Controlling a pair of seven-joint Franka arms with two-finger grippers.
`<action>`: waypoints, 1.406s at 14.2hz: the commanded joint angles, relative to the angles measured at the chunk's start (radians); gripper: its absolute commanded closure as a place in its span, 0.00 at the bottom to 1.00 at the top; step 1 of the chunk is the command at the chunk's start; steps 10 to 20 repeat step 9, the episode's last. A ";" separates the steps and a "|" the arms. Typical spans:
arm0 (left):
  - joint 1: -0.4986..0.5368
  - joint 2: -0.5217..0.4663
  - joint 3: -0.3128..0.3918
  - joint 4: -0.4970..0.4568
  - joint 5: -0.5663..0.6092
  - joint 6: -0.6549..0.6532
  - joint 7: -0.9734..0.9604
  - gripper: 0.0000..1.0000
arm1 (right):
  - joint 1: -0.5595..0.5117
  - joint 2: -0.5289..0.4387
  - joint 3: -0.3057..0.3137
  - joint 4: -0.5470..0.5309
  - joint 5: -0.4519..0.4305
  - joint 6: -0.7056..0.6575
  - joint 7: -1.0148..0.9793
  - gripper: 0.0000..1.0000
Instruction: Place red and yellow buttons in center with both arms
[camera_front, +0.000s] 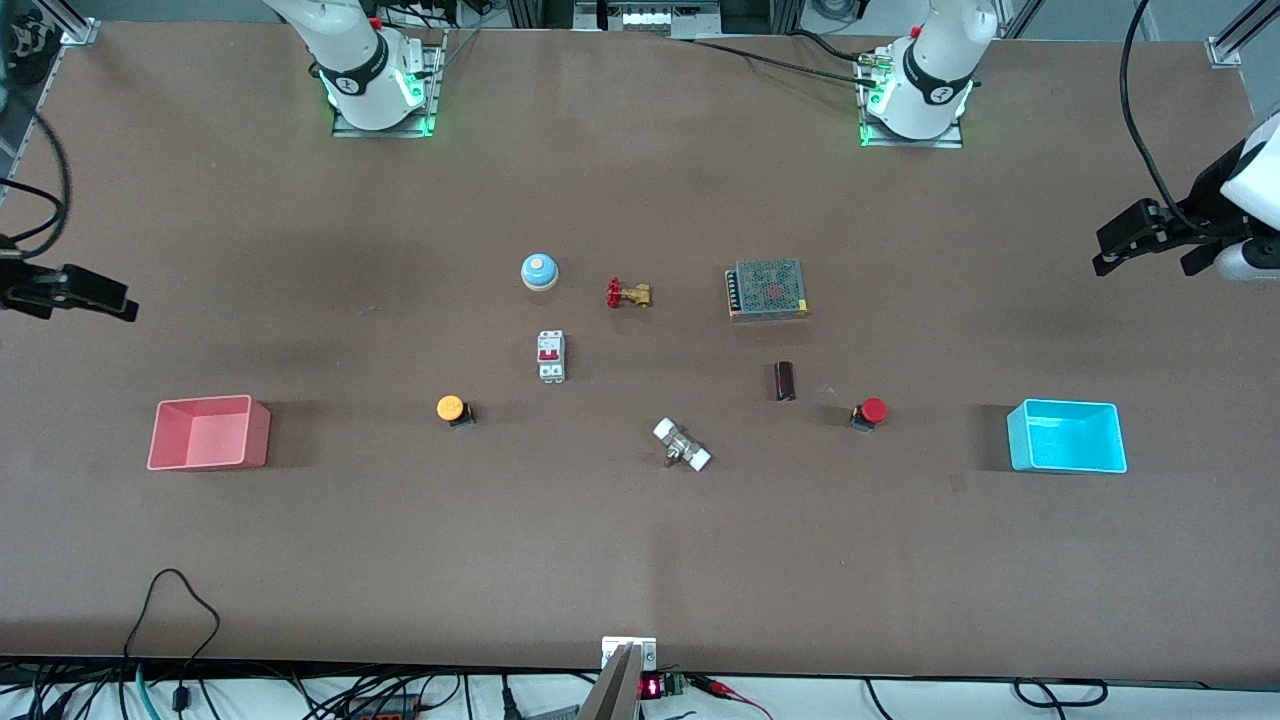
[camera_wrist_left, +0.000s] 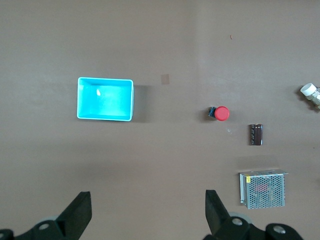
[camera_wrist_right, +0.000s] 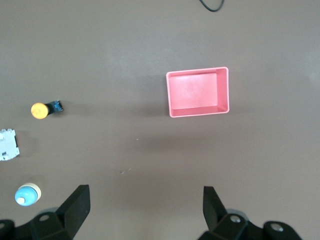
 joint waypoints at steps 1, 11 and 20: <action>-0.010 -0.019 0.003 -0.004 0.017 -0.032 -0.018 0.00 | 0.012 -0.086 0.007 -0.070 -0.024 -0.010 0.010 0.00; -0.006 0.063 -0.003 0.061 0.017 -0.005 -0.002 0.00 | 0.007 -0.140 0.001 -0.124 -0.018 -0.038 0.010 0.00; -0.006 0.063 -0.003 0.061 0.017 -0.005 -0.002 0.00 | 0.007 -0.140 0.001 -0.124 -0.018 -0.038 0.010 0.00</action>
